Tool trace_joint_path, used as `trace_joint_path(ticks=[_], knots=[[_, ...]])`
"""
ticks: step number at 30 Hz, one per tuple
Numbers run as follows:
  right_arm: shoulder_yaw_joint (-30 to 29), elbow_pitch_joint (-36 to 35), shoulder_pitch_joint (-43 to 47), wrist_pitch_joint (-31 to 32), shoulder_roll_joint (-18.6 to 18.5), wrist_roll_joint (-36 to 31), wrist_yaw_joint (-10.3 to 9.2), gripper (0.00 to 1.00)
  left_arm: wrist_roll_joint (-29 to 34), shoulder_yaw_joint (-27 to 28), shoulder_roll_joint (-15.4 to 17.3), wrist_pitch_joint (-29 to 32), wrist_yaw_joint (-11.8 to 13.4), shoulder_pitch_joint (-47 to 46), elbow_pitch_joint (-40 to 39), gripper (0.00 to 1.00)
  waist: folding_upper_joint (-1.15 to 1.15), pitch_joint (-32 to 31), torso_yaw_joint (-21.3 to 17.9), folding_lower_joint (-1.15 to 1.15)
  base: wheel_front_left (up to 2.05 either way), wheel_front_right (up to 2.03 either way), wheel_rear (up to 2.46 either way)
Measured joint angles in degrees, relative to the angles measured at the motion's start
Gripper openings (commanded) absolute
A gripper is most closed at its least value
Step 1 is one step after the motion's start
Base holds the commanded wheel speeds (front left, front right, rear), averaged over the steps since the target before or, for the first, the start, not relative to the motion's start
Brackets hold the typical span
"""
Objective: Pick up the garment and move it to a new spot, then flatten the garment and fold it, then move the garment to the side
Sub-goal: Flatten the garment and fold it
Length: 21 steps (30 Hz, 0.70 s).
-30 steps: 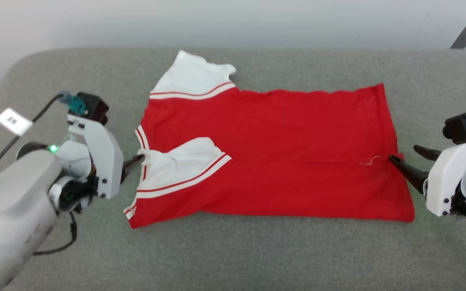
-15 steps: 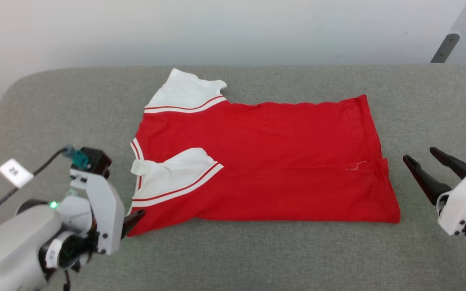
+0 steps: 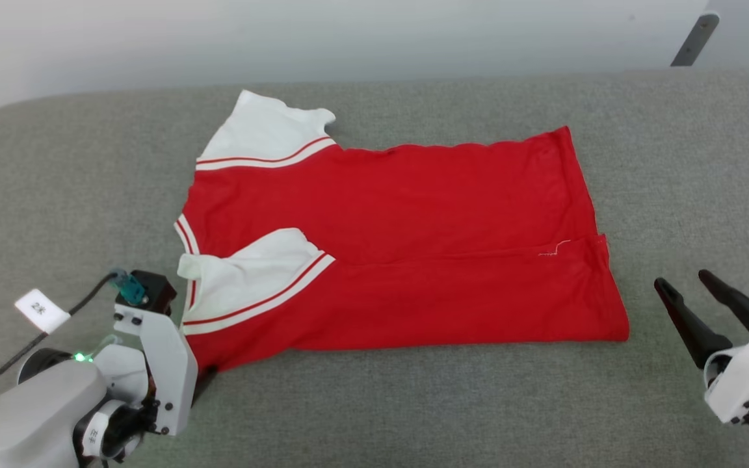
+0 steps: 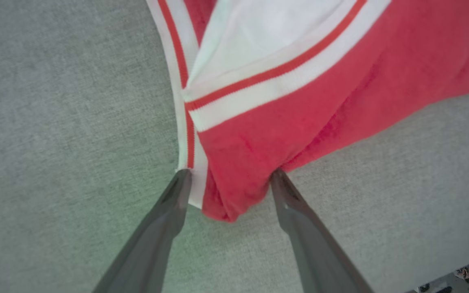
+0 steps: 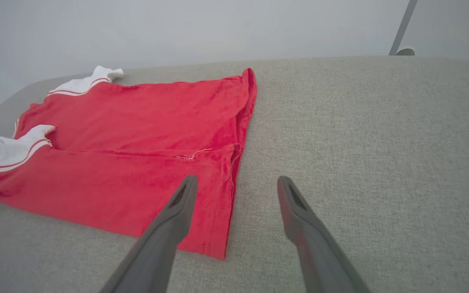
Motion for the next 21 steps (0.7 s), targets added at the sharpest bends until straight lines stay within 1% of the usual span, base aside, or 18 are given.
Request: trace_joint_path(ticks=[6,8,9,10,11,15,18,21], knots=[[-5.5,-5.35,4.13,4.52,3.43,-2.52,0.0,1.0,1.29,-0.18,-2.14,-0.29,0.26,-0.77,5.12,1.0,0.0,1.14,-0.63,0.0,0.0,0.0,0.0],[-6.54,-6.78,5.02,6.58,4.17,-3.28,0.0,1.0,0.83,-0.13,-2.87,0.15,0.15,-0.9,6.39,1.0,0.0,1.38,-0.68,0.0,0.0,0.0,0.0],[-7.17,-7.59,5.4,7.24,4.55,-3.49,0.0,1.0,0.82,-0.18,-3.13,0.65,-0.1,-0.95,6.91,0.71,0.0,1.48,-0.66,0.0,0.0,0.0,0.0],[-7.68,-8.25,5.57,8.12,5.03,-3.48,0.0,1.0,0.59,-0.14,-3.53,1.13,-0.26,-1.04,7.44,0.15,0.0,1.59,-0.63,0.0,0.0,0.0,0.0],[-8.04,-8.71,5.71,9.22,5.33,-3.5,0.0,1.0,0.48,-0.07,-3.79,1.15,-0.58,-1.14,7.94,0.0,0.0,1.69,-0.57,0.0,0.0,0.0,0.0],[-8.57,-9.79,5.76,13.95,6.17,-3.48,0.0,1.0,-0.31,0.08,-4.97,2.04,-1.14,-1.67,9.85,0.0,0.0,2.1,-0.22,0.0,0.0,0.0,0.0],[-8.37,-9.84,5.06,17.98,6.54,-3.02,0.0,1.0,-0.35,0.14,-5.78,2.07,-2.69,-2.07,10.5,0.0,0.0,2.51,0.19,0.0,0.0,0.0,0.0],[-7.92,-8.91,3.06,21.59,6.76,-2.9,0.0,1.0,-0.19,0.08,-6.52,2.02,-3.46,-2.65,11.21,0.0,0.0,2.97,0.81,0.0,0.0,0.0,0.0]])
